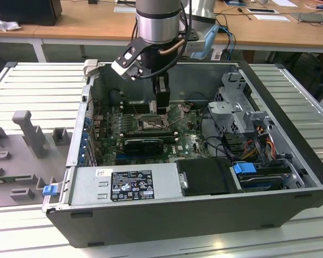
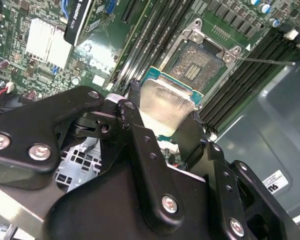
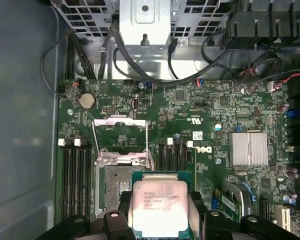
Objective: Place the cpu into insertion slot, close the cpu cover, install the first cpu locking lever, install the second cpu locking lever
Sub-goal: 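Place the cpu into insertion slot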
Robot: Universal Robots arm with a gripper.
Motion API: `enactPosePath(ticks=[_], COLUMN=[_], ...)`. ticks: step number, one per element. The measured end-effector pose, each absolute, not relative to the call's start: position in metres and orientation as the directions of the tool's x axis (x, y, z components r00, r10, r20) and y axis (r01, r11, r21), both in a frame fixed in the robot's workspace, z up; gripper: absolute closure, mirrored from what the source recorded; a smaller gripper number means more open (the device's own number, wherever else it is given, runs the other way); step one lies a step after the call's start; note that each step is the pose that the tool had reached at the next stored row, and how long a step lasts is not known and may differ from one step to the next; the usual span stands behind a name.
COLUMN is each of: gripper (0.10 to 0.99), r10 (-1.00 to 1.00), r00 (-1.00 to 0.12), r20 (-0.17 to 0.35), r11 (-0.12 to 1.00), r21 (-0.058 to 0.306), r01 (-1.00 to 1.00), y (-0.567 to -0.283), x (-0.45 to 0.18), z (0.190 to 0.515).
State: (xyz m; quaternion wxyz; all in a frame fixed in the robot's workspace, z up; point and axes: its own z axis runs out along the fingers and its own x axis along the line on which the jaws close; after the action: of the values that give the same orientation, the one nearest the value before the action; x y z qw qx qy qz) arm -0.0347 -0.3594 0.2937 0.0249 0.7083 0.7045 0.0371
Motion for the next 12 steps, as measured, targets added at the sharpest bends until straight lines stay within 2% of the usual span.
enactPosePath(ticks=[12], gripper=[0.557], r10=[1.0], r00=[0.002], r20=[0.017], r11=[-0.004], r21=[0.089], r01=[0.996], y=[-0.359], x=[-0.037], z=[0.274])
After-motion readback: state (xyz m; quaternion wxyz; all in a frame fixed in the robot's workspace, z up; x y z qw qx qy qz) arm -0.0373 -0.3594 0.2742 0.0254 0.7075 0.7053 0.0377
